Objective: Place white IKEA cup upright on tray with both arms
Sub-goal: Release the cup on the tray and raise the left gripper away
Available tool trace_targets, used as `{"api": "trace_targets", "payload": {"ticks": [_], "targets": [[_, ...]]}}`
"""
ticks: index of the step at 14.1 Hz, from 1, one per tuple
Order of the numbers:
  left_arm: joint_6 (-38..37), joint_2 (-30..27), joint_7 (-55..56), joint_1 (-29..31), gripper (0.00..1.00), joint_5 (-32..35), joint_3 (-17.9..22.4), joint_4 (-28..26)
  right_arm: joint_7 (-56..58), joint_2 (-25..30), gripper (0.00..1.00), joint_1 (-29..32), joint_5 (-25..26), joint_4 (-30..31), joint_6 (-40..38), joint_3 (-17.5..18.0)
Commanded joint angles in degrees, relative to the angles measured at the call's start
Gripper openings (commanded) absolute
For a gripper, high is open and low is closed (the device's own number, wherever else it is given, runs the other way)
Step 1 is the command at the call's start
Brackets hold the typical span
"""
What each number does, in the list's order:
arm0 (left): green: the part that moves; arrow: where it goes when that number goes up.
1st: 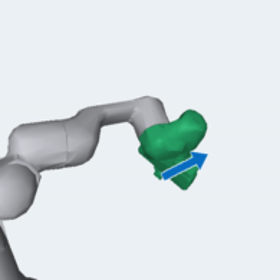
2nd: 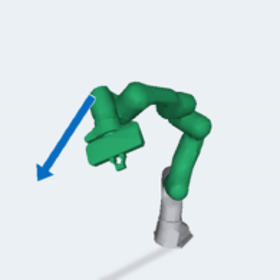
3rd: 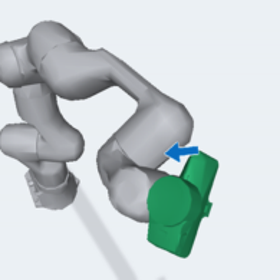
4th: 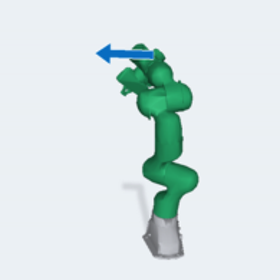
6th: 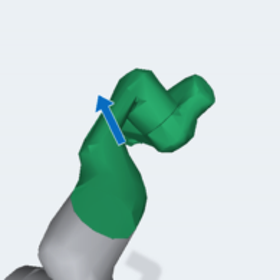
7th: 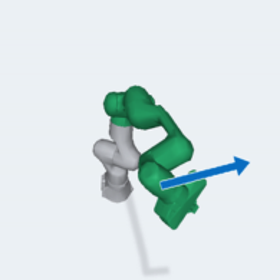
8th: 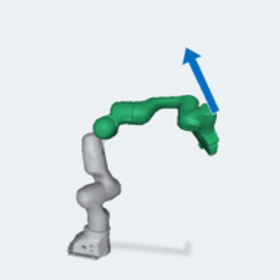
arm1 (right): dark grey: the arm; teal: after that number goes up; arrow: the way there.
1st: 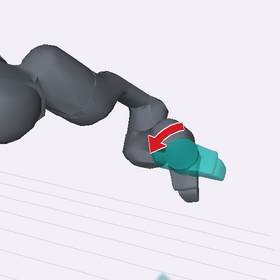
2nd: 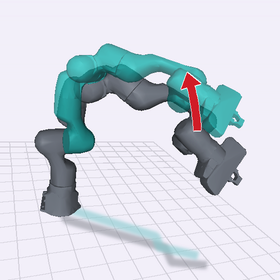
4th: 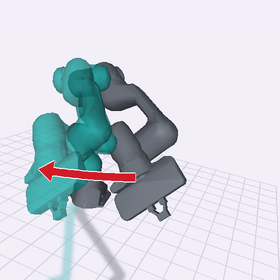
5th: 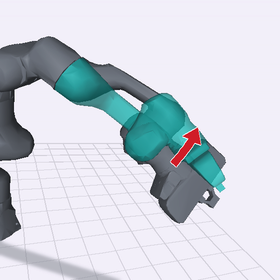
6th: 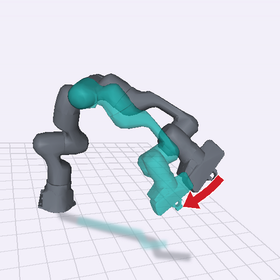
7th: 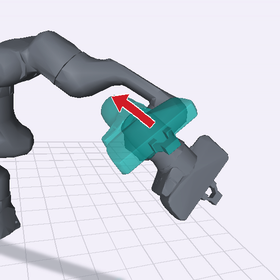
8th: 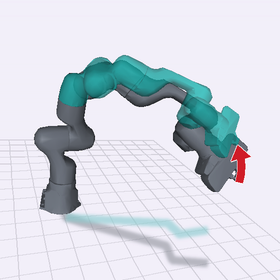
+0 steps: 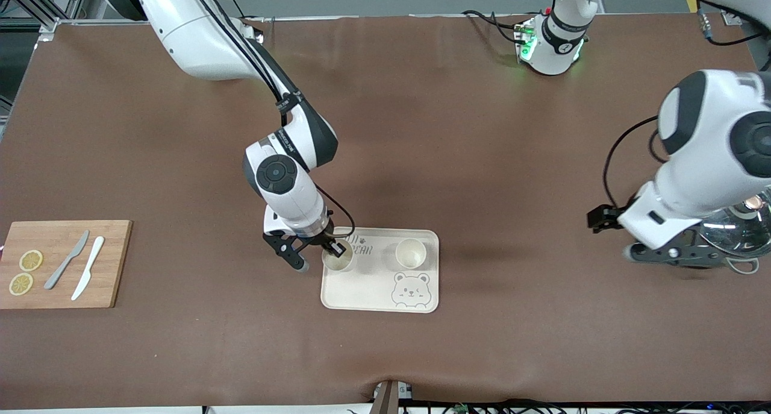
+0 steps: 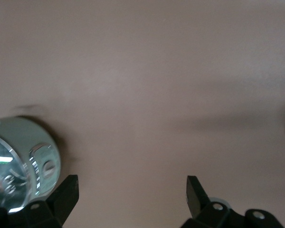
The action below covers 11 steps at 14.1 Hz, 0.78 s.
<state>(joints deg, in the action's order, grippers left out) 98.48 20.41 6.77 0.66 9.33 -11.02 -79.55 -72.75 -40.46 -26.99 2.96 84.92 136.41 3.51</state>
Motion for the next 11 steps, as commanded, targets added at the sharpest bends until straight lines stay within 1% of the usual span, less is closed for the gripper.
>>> {"api": "trace_targets", "payload": {"ticks": [1, 4, 7, 11], "targets": [[-5.20, -5.89, -1.23, 2.15, 1.00, -2.73, -0.50, -1.92, -1.43, -2.16, 0.00, -0.70, 1.78, -1.95, 0.96, -0.79], [-11.10, -10.55, -2.02, 3.03, 1.00, -3.97, -0.32, -1.92, -1.52, -4.27, 0.00, -0.96, 3.09, -1.95, 3.42, -1.31], [-15.24, -14.59, -2.37, 3.74, 1.00, -5.89, -0.23, -2.36, -1.52, -5.24, 0.00, -1.31, 3.28, -2.12, 4.30, -1.40], [-15.51, -21.27, -2.72, 3.65, 1.00, -8.71, 0.12, -9.46, -2.31, -6.82, 0.00, -2.02, 3.45, -3.61, 4.30, -1.49]]}}
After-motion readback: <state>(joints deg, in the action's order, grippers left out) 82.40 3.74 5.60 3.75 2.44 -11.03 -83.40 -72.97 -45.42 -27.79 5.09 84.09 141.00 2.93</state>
